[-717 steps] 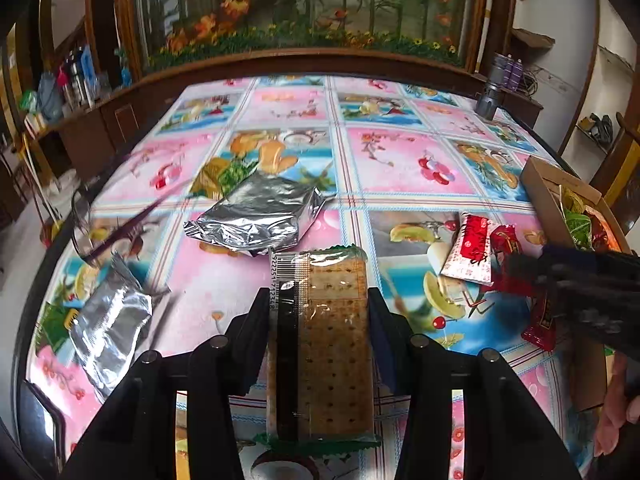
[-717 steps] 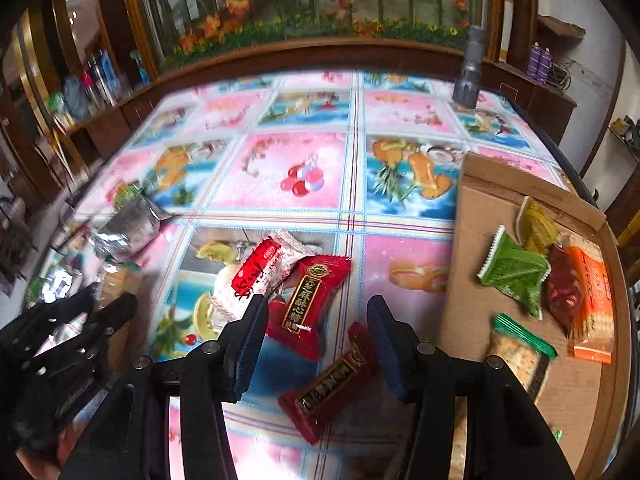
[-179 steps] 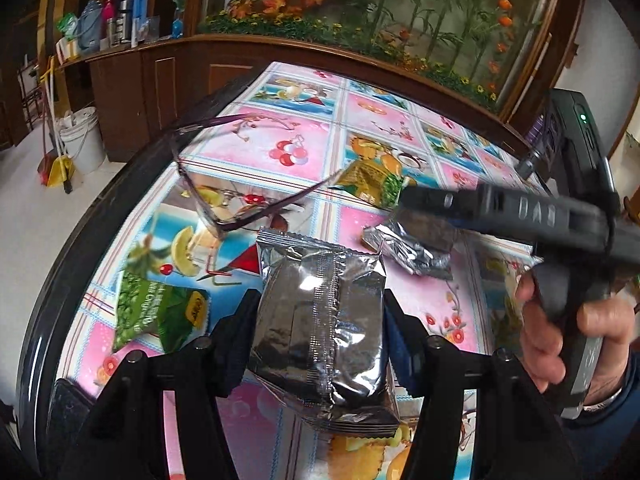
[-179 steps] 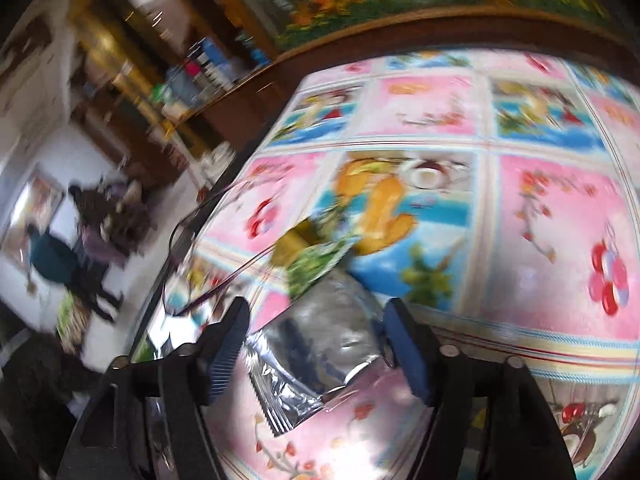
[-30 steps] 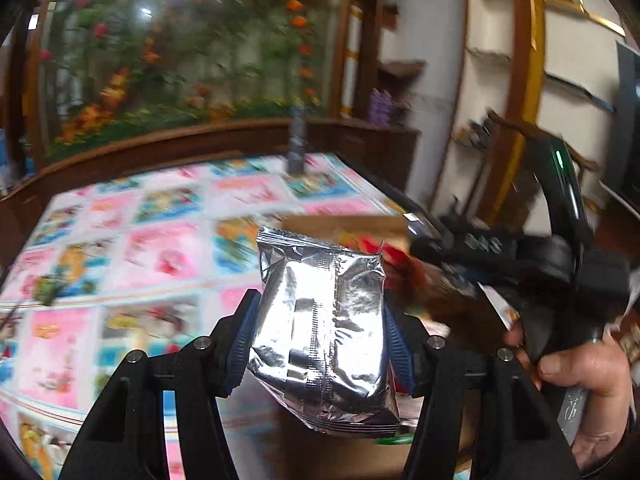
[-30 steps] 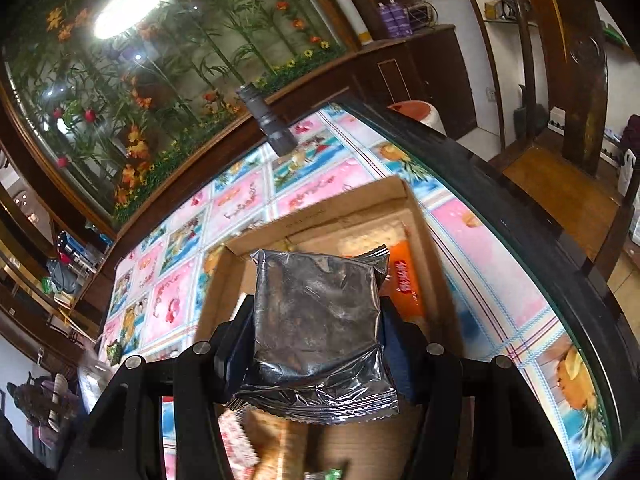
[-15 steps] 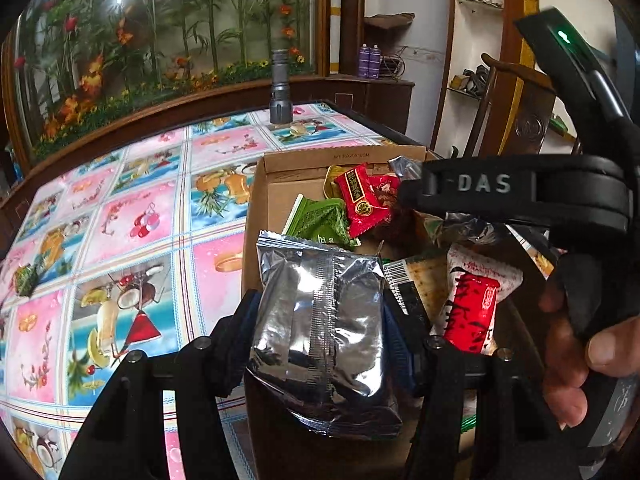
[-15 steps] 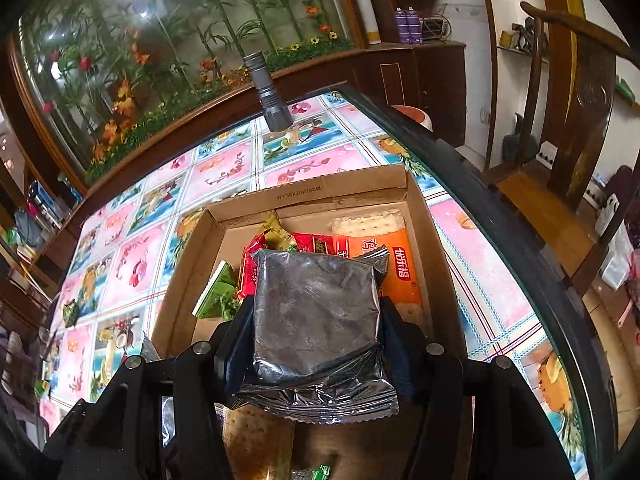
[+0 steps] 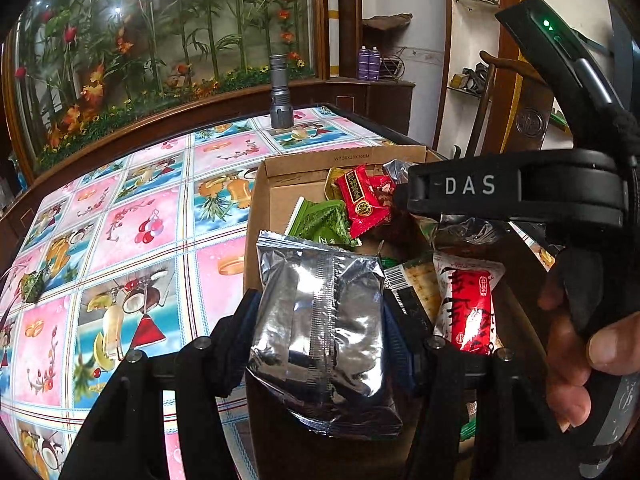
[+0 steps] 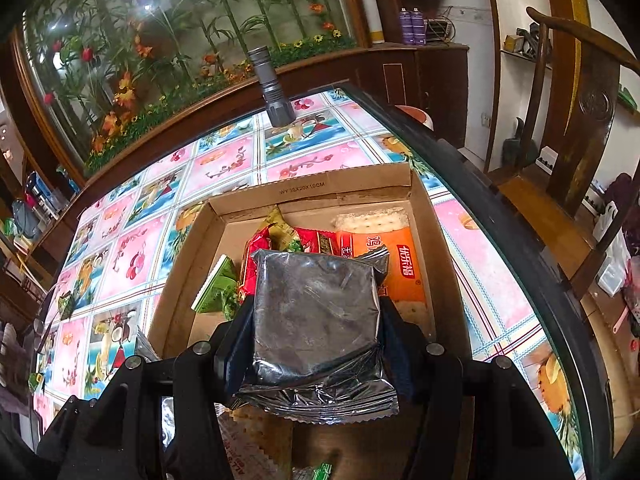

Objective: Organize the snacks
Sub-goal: 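Lower both silver foil packs into the tray and open both tools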

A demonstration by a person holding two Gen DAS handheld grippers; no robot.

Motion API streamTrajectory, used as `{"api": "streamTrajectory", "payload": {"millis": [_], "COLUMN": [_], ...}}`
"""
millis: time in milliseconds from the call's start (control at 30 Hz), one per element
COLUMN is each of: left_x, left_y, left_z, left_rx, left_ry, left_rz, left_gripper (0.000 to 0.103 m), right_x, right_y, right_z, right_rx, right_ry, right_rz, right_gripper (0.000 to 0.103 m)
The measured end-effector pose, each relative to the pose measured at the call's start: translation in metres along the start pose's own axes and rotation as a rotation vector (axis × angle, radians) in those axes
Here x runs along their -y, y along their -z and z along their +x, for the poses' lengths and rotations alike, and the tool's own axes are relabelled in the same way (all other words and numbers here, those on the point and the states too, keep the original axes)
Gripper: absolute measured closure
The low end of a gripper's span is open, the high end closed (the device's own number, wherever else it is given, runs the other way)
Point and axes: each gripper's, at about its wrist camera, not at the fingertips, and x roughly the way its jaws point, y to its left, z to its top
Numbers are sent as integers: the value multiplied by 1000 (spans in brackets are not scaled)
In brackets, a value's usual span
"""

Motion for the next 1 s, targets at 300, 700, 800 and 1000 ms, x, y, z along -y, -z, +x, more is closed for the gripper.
{"api": "streamTrajectory", "payload": {"millis": [300, 700, 800, 1000], "left_x": [0, 1, 2, 1], "left_y": [0, -2, -2, -1], "left_z": [0, 0, -2, -13], "left_rx": [0, -3, 10, 66], "left_ry": [1, 6, 9, 6], "left_rz": [0, -1, 0, 3], "left_gripper": [45, 45, 43, 17], "right_x": [-3, -3, -1, 8], "right_y": [3, 4, 3, -3], "right_z": [2, 1, -2, -18], "right_rx": [-6, -24, -6, 80], "right_ry": [6, 71, 78, 55], "right_rz": [-2, -24, -14, 55], "right_gripper": [41, 40, 37, 32]}}
